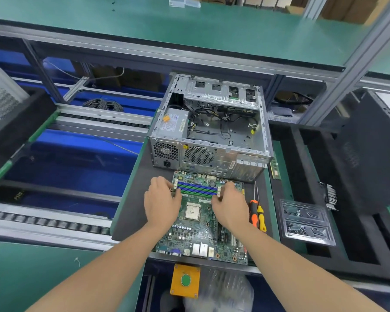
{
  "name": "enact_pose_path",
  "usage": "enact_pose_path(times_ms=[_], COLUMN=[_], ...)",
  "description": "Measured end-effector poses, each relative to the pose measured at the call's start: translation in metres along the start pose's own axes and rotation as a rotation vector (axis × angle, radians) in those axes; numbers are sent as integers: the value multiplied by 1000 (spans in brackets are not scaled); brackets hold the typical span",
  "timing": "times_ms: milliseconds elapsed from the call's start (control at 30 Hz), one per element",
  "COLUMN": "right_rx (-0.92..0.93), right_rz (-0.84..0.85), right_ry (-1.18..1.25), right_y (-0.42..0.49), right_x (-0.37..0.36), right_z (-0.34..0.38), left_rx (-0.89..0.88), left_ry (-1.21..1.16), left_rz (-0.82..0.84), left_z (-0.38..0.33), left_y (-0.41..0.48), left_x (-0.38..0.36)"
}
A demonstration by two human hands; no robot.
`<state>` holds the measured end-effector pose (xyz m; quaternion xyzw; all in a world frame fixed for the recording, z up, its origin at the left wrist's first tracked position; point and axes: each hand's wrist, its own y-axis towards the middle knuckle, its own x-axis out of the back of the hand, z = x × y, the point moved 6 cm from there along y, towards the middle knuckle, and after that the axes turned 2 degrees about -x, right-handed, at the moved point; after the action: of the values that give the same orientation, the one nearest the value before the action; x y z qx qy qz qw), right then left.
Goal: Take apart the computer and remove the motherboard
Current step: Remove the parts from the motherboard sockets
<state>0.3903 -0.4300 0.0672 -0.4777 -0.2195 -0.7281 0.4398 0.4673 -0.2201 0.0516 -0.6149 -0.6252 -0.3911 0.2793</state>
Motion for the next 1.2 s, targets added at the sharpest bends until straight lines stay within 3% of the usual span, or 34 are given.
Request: enact_pose_path(times_ms=[100,233,1200], right_rx=[168,365,257], right_rz=[35,61,-15], right_ry=[18,-144,-143], right_y=[-19,-36,-42], right_x=[-6,-24,-34], right_z=[2,0,-2], left_rx=[-171,-337,-375], left_ry=[-13,4,90], left_rz=[-27,155,164], left_z=[-8,-19,-15], left_y=[-14,-26,-32], left_x=[-6,-32,-35])
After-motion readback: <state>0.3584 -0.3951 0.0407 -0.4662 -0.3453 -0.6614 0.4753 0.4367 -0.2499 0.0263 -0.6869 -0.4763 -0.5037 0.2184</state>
